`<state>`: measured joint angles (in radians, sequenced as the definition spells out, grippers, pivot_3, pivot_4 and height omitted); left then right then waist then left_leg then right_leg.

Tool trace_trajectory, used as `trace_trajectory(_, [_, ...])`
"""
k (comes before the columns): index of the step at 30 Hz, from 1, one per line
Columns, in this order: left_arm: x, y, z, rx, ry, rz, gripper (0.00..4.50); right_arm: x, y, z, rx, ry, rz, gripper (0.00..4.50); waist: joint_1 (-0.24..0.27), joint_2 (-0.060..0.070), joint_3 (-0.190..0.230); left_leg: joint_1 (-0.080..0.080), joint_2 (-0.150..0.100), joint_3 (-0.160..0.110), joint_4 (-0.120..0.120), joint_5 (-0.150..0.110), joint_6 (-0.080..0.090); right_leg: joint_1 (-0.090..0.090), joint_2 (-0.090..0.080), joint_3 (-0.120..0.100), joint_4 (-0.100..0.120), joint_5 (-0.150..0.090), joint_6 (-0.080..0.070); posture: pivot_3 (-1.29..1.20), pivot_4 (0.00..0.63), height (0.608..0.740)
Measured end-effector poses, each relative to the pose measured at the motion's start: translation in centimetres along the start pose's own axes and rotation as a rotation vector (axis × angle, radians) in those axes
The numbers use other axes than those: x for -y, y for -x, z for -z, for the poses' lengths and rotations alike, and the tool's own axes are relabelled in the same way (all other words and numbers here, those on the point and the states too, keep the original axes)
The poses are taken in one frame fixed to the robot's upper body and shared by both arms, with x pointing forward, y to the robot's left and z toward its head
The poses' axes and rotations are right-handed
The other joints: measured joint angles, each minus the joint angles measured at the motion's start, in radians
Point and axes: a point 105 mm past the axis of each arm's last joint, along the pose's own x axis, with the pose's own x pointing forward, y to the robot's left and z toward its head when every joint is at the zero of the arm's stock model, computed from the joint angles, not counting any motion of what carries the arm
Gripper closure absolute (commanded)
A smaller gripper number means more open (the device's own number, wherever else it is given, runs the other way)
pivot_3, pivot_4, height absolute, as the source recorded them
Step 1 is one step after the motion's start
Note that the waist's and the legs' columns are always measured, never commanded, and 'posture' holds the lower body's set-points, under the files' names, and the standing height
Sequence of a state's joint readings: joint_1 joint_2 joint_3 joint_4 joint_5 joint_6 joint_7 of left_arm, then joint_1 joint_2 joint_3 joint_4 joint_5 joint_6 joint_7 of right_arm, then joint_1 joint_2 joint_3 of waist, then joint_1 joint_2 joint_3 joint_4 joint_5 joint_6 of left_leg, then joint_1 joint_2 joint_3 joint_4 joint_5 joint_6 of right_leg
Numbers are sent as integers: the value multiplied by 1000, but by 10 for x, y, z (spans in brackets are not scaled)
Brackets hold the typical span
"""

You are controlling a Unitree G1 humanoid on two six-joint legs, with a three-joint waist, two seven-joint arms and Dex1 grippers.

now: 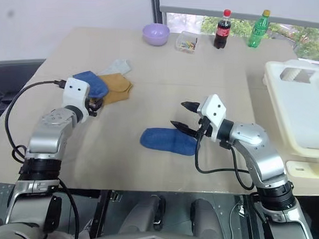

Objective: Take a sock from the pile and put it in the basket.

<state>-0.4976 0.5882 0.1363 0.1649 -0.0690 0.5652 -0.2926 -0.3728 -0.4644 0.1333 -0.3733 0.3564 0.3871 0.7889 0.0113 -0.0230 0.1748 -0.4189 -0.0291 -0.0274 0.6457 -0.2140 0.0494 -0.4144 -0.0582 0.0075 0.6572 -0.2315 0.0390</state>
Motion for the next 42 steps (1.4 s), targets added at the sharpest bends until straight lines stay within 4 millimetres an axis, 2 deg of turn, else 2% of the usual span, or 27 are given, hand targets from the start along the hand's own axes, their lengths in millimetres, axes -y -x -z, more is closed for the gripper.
trace_trajectory(8, [0, -12, 10, -32, -3, 21, 1829, 6, -3, -1, 8, 48, 31, 87, 1, 0, 0, 0, 0, 0, -1, 0, 0, 0, 0, 0, 0, 0, 0, 0, 150, 740])
trace_trajectory(11, [-5, -16, 11, -32, -9, 11, 2678, 7, -4, -1, 7, 51, 42, 0, 1, 0, 0, 0, -1, 0, -1, 0, 0, 0, -1, 0, 0, 0, 0, 0, 150, 740])
trace_trajectory(13, [-6, -17, 10, -23, -11, 9, 3616, 7, -4, 0, 2, 56, 51, 0, 1, 0, 0, 0, -1, 0, -1, 0, 0, 0, -1, 0, 0, 0, 0, 0, 150, 740])
trace_trajectory(14, [-6, -18, 11, -21, -12, 8, 3921, 8, -4, 0, 1, 58, 53, 0, 1, 0, 0, 0, -1, 0, -1, 0, 0, 0, -1, 0, 0, 0, 0, 0, 150, 740])
trace_trajectory(15, [-7, -18, 10, -17, -15, 7, 4461, 8, -4, 0, 0, 60, 58, 0, 1, 0, 0, 0, -1, 0, -1, 0, 0, 0, -1, 0, 0, 0, 0, 0, 150, 740])
trace_trajectory(20, [-6, -17, 6, 4, -10, 15, 4461, 10, -4, 1, -6, 66, 76, 0, 1, 0, 0, 0, -1, 0, -1, 0, 0, 0, -1, 0, 0, 0, 0, 0, 150, 740])
trace_trajectory(23, [-2, -9, -7, 62, 8, 46, 4461, 10, -4, 1, -9, 68, 80, 0, 0, 0, 0, 0, -1, 0, -1, 0, 0, 0, -2, 0, 0, 0, 0, 0, 150, 740])
trace_trajectory(26, [21, 13, -30, 139, 94, 176, 4461, 12, -2, 4, -16, 63, 92, 0, 0, 0, 0, -1, -1, 0, -1, 0, 0, -1, -3, 0, 0, 0, 0, 0, 150, 740])
trace_trajectory(28, [47, 29, -48, 183, 152, 303, 4461, 12, -2, 4, -18, 62, 96, 0, 3, 0, 0, -1, -1, -1, -1, 0, 0, -1, -3, -1, 0, 0, 0, 0, 150, 740])
trace_trajectory(30, [67, 37, -58, 192, 197, 386, 4461, 12, -2, 5, -20, 60, 101, 0, 3, 0, 0, -1, -2, -1, 0, 0, 0, 0, -3, -1, 0, 0, 0, 0, 150, 740])
trace_trajectory(35, [152, 43, -78, 160, 303, 650, 4461, 14, 2, 10, -45, 53, 118, 0, 4, 0, 0, -1, -2, -2, 3, 0, 0, 2, -1, -3, 1, 0, 0, 0, 150, 740])
trace_trajectory(36, [172, 41, -81, 145, 306, 698, 4202, 15, 4, 12, -57, 51, 126, 0, 3, 0, 0, 0, -2, -2, 3, 0, 0, 2, 0, -3, 2, 0, 0, 0, 150, 740])
trace_trajectory(38, [191, 40, -78, 113, 291, 744, 3592, 16, 5, 14, -71, 41, 135, 0, -1, 0, 0, 0, -1, -1, 3, 0, 0, 2, 1, -1, 2, 0, 0, 0, 150, 740])
trace_trajectory(39, [201, 38, -73, 85, 274, 762, 3118, 17, 7, 17, -85, 30, 145, 0, -6, 0, 0, 1, -1, 1, 3, 0, 0, 2, 3, 1, 3, 0, 0, 0, 150, 740])
trace_trajectory(40, [205, 36, -68, 63, 270, 768, 2802, 18, 8, 19, -97, 23, 151, 0, -9, 0, 0, 2, 0, 1, 2, 0, 0, 2, 3, 1, 3, 0, 0, 0, 150, 740])
trace_trajectory(41, [206, 35, -65, 50, 270, 766, 2188, 18, 8, 21, -108, 15, 157, 0, -13, 0, 0, 2, 0, 1, 2, 0, 0, 1, 4, 1, 3, 0, 0, 0, 150, 740])
trace_trajectory(42, [205, 33, -63, 47, 271, 757, 1761, 20, 10, 24, -131, 5, 172, 0, -16, 0, 0, 2, 1, 1, 2, 0, 0, 1, 4, 1, 3, 0, 0, 0, 150, 740])
